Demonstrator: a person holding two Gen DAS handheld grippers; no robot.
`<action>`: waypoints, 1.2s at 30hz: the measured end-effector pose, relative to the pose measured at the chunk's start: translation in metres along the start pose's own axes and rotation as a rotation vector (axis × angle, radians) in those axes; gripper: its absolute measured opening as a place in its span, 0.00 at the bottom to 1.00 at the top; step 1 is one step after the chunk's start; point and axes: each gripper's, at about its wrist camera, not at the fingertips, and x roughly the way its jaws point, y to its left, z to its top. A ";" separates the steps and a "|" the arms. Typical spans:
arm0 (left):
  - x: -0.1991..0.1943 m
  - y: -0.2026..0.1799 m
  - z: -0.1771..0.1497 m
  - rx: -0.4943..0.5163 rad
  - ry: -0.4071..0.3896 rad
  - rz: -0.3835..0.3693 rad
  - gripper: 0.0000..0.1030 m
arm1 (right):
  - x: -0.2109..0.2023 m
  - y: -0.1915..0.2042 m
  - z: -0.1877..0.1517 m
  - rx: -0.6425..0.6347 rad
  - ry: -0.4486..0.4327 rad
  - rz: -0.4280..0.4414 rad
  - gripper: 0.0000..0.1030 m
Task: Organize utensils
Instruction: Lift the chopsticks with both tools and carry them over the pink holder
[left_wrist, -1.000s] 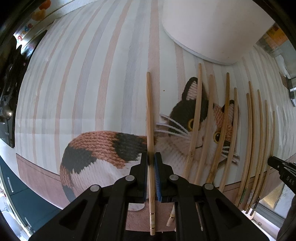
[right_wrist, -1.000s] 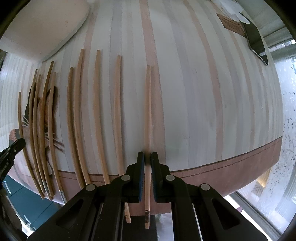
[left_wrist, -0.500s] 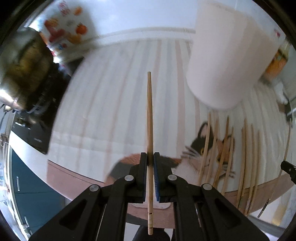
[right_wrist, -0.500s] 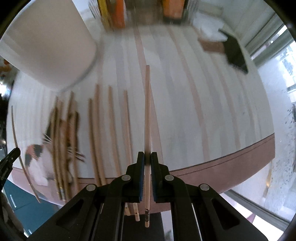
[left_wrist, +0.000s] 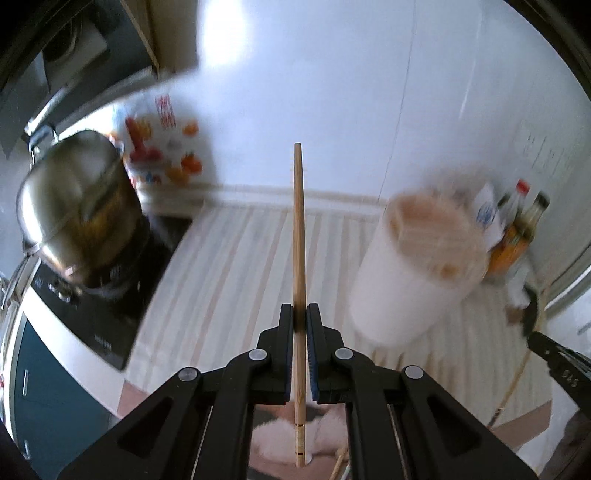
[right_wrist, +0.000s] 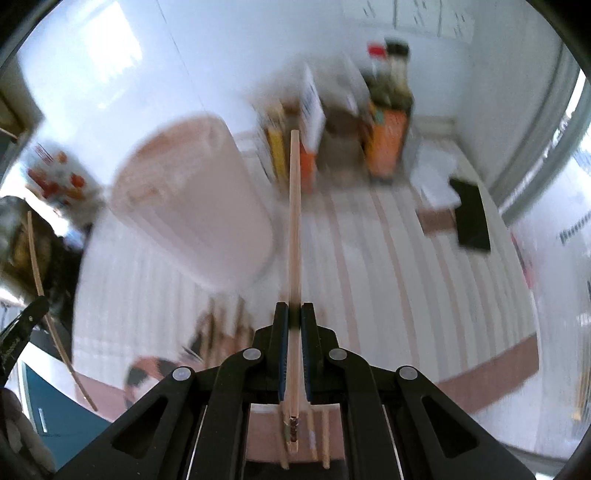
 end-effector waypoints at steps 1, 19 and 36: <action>-0.007 -0.002 0.010 -0.001 -0.019 -0.007 0.04 | -0.006 0.005 0.009 -0.008 -0.021 0.011 0.07; -0.013 -0.036 0.145 -0.105 -0.156 -0.164 0.04 | -0.063 0.037 0.172 0.042 -0.331 0.161 0.07; 0.072 -0.071 0.172 -0.154 -0.154 -0.213 0.04 | -0.004 0.048 0.210 0.093 -0.378 0.215 0.07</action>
